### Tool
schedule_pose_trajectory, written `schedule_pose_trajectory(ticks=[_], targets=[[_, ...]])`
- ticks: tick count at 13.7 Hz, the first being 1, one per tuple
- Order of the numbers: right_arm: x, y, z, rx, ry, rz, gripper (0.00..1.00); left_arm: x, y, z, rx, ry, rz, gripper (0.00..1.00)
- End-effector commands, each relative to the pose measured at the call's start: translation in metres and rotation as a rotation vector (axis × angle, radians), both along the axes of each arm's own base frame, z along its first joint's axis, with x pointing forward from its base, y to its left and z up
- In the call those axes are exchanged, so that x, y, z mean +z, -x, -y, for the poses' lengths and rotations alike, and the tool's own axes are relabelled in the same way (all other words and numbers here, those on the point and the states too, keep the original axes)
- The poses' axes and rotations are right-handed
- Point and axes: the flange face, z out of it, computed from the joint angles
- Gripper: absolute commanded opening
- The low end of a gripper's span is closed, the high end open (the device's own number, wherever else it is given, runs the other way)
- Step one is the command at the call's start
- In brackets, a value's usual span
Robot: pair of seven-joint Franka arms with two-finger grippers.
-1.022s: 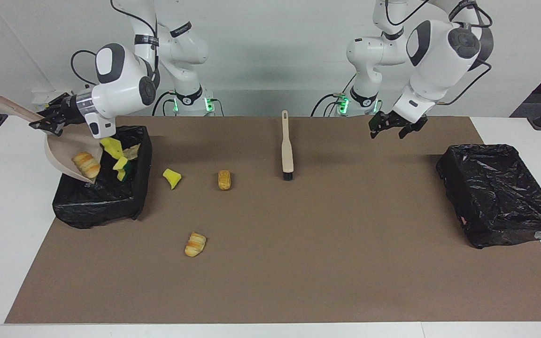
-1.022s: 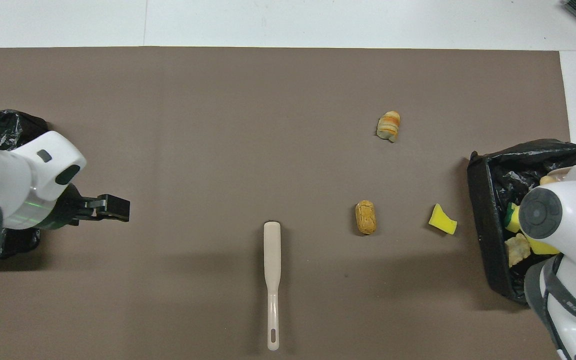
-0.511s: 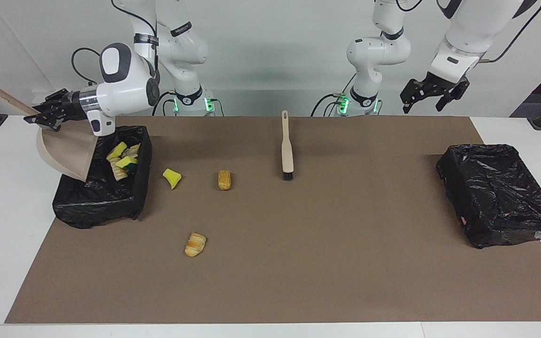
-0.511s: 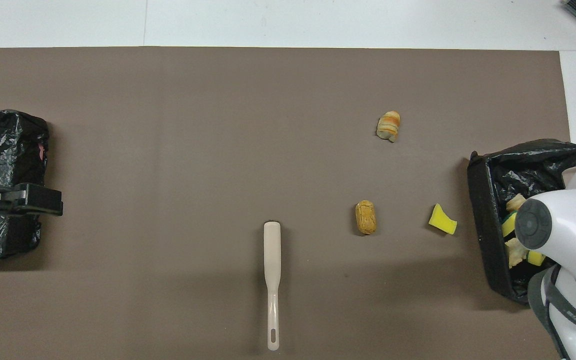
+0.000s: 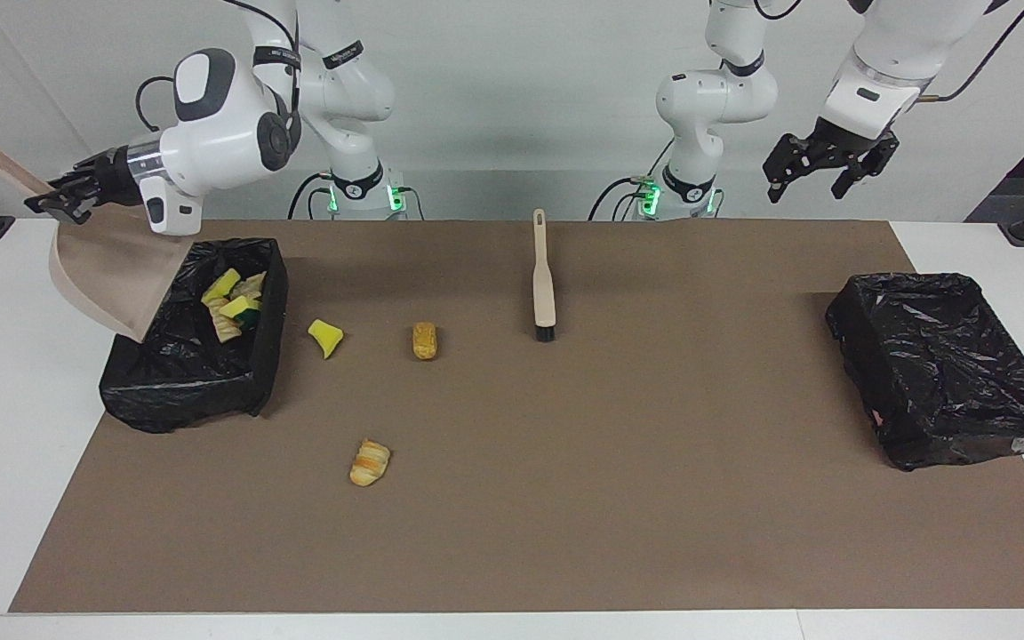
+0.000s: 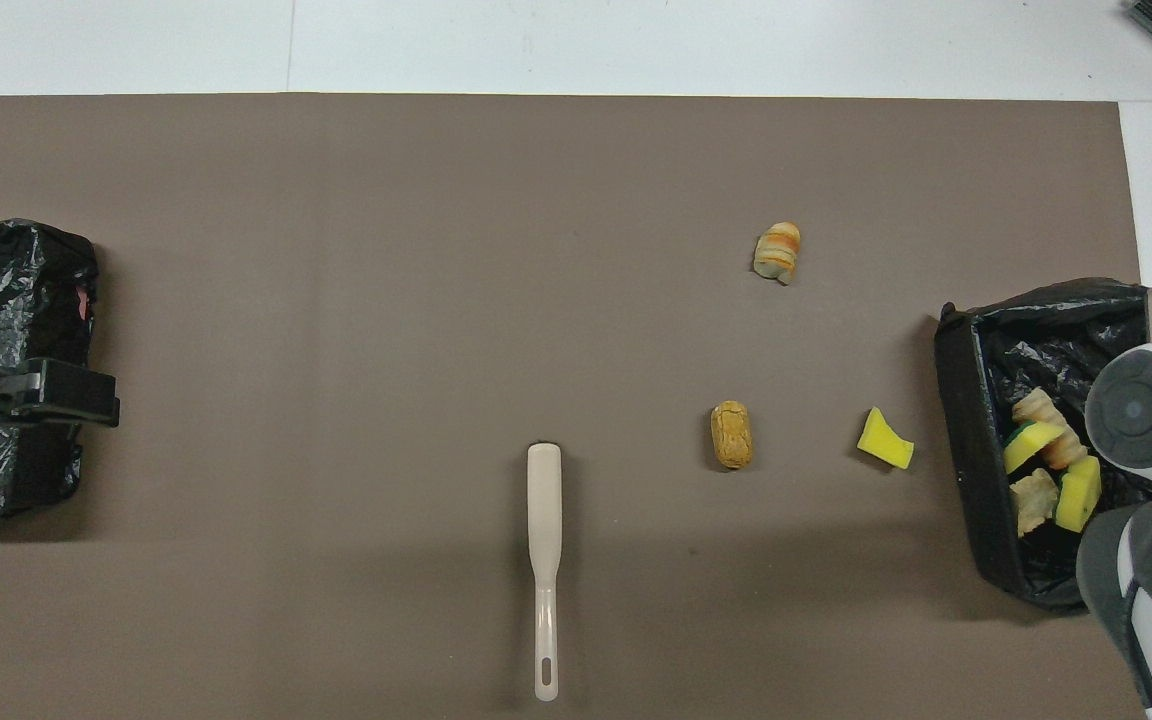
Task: Sweep and dump trash in bin
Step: 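Carry the empty dustpan with the right gripper back toward the table center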
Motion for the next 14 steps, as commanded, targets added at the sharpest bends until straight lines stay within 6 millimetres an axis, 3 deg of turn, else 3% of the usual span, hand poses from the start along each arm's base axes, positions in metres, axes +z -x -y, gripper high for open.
schedule_pose_trajectory(ticks=[1,3,7,9,11,14], targets=[[0.024,-0.031,-0.018,-0.051,-0.174,0.108,0.00,0.005,-0.005,-0.009,0.004,0.010,0.010,1.00],[0.027,-0.048,-0.029,-0.135,-0.304,0.219,0.00,0.005,-0.006,-0.010,0.004,0.011,0.011,1.00],[0.012,-0.058,-0.091,-0.319,-0.536,0.451,0.00,0.005,-0.005,-0.010,0.007,0.011,0.011,1.00],[0.013,-0.066,-0.111,-0.437,-0.616,0.575,0.00,0.005,-0.005,-0.010,0.012,0.010,0.013,1.00],[0.012,-0.085,-0.160,-0.517,-0.683,0.639,0.00,0.005,-0.005,-0.010,0.013,0.010,0.013,1.00],[-0.007,-0.114,-0.239,-0.665,-0.725,0.788,0.00,0.007,-0.009,-0.007,0.011,0.044,0.037,1.00]])
